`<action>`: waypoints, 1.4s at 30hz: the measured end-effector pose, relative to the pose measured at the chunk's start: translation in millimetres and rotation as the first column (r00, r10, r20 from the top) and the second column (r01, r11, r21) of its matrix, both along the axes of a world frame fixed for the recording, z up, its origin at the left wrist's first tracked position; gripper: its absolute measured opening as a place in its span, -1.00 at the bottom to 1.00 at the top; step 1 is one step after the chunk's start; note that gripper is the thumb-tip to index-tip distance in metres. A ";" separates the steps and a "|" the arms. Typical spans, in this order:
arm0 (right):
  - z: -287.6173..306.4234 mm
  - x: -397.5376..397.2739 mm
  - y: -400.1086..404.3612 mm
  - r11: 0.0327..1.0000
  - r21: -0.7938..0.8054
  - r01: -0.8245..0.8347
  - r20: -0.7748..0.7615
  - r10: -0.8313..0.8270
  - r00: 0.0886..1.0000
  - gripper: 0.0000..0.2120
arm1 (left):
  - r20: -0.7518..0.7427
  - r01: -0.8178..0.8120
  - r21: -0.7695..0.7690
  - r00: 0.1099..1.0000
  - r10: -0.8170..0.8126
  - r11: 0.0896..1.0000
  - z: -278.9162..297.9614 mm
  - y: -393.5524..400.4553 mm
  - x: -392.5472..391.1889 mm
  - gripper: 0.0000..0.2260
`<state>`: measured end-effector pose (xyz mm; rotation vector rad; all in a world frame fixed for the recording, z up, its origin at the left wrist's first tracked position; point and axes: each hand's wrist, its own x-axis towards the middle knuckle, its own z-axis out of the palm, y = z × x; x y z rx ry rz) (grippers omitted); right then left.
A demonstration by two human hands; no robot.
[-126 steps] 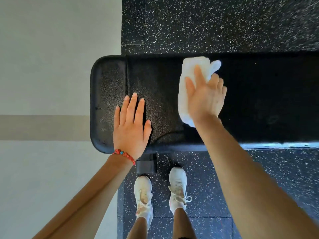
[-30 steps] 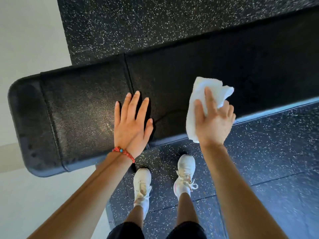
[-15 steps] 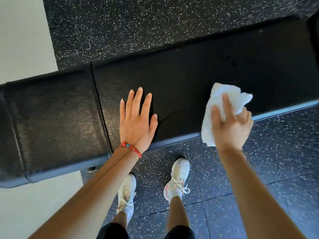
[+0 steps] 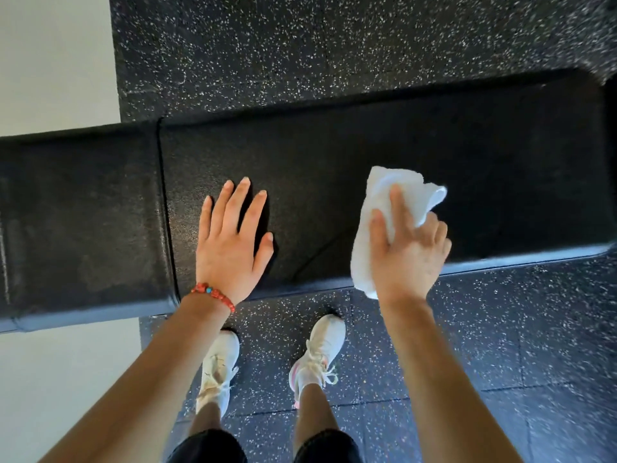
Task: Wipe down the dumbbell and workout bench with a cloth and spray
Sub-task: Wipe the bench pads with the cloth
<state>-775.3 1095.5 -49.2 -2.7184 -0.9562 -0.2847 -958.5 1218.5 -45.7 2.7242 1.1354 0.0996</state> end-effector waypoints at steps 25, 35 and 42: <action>3.2 33.5 103.1 0.917 -0.095 -0.387 -0.002 0.389 0.921 -0.60 | 0.010 -0.141 -0.028 0.990 0.141 0.990 2.5 9.8 48.5 -0.54; 6.4 64.3 113.9 0.958 -0.089 -0.273 -0.049 0.270 0.962 -0.60 | 0.018 -0.032 -0.044 0.999 0.033 0.999 5.7 17.1 94.7 -0.54; 9.4 144.7 74.3 0.969 -0.125 -0.215 -0.084 0.205 0.975 -0.60 | -0.015 -0.057 -0.017 0.998 0.056 0.998 2.3 10.7 99.6 -0.54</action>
